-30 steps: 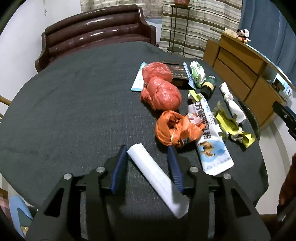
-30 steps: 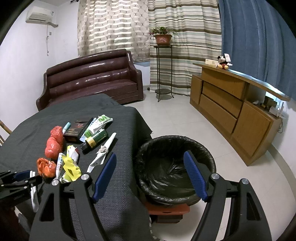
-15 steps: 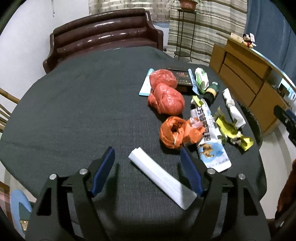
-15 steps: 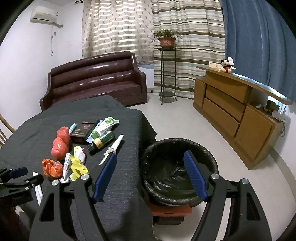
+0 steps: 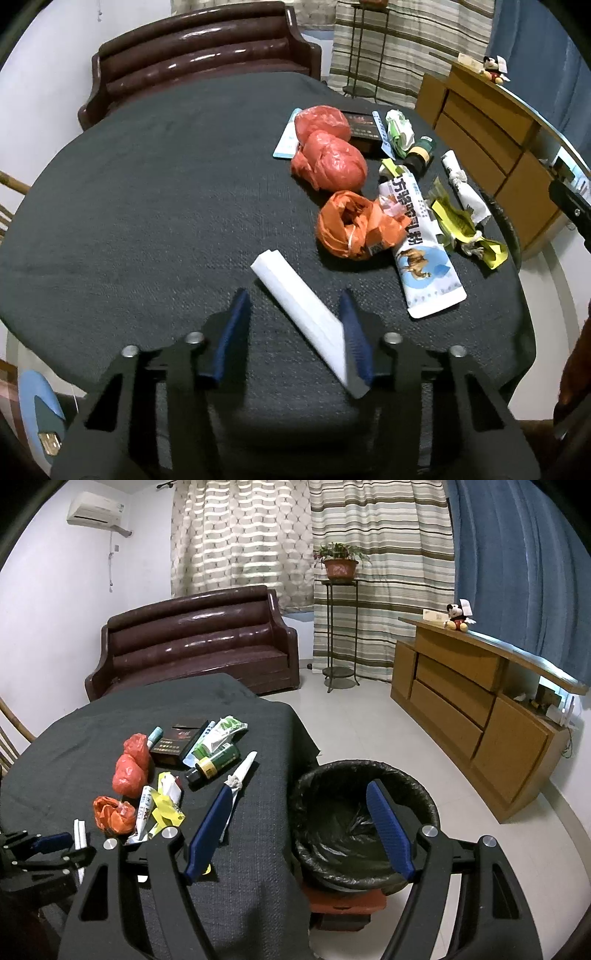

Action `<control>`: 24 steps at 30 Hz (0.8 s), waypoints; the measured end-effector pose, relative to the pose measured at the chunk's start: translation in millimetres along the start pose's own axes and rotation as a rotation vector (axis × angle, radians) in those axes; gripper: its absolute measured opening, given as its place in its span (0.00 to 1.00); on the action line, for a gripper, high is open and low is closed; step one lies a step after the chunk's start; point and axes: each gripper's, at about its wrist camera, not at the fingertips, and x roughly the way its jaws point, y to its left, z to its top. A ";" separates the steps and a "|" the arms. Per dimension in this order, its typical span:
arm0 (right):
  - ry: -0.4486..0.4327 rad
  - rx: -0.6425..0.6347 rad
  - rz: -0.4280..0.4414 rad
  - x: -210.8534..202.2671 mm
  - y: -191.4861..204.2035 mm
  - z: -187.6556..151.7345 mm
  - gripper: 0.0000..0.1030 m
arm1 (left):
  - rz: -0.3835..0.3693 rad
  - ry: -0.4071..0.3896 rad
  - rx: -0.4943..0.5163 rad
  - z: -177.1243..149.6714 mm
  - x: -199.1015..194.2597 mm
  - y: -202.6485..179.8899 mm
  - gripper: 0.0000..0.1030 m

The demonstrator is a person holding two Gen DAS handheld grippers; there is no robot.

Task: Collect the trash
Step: 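Lift the white strip with the left tool while the right tool approaches the twine-tied white wrapper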

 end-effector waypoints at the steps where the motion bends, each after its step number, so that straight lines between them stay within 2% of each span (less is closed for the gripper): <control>1: 0.002 0.000 0.000 0.1 -0.2 -0.1 0.71 | -0.002 -0.001 0.007 -0.3 0.1 0.0 0.34; 2: 0.006 0.000 0.000 0.9 0.3 -0.6 0.71 | -0.014 -0.001 0.015 0.5 1.8 1.0 0.27; 5: 0.013 -0.001 -0.001 1.9 0.6 -1.2 0.71 | -0.031 0.000 0.024 1.7 4.6 3.1 0.16; 17: 0.043 0.002 -0.002 7.3 -2.2 -3.6 0.71 | -0.040 -0.036 0.050 4.4 3.3 10.7 0.14; 24: 0.057 -0.026 0.043 8.2 12.4 -5.4 0.71 | -0.001 -0.099 0.052 12.3 -5.5 19.5 0.14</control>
